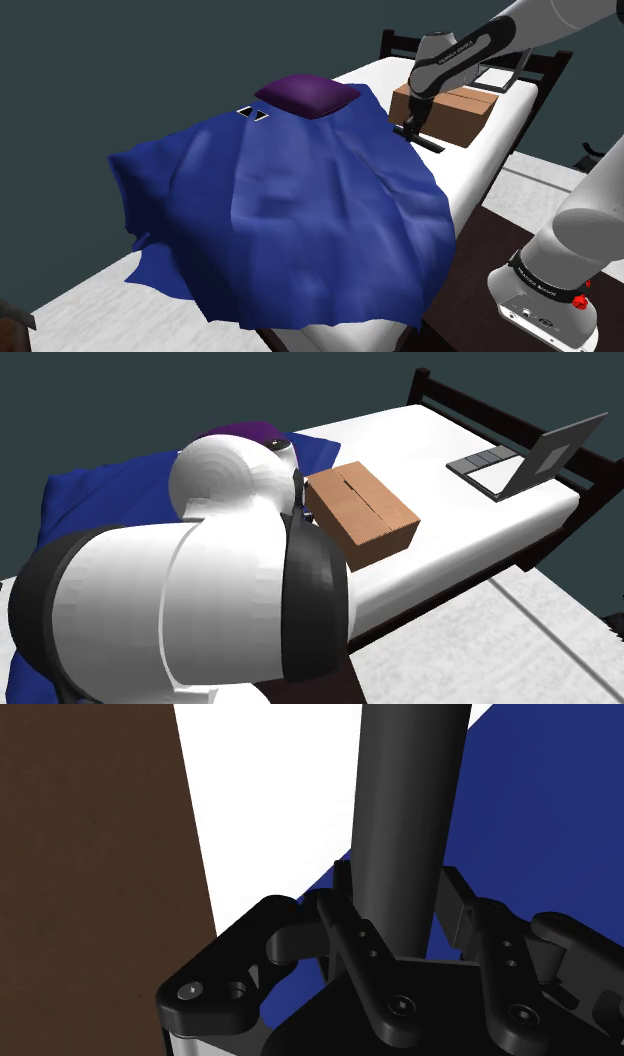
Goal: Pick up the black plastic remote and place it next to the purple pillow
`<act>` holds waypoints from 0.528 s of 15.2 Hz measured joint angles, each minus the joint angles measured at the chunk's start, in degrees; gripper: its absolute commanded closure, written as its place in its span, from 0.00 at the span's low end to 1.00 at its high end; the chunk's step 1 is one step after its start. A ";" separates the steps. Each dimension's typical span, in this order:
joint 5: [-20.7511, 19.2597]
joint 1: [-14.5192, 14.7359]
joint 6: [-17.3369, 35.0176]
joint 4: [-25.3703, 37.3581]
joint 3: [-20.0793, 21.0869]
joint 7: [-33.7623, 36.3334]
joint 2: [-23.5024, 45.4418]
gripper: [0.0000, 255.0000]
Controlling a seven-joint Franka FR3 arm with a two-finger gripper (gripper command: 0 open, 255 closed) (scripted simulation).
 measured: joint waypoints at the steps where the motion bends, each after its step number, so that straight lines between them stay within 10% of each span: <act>1: 0.01 0.03 -0.88 0.65 0.02 -0.02 -0.23 1.00; 8: -0.41 0.10 -6.20 2.87 0.10 0.00 -3.37 1.00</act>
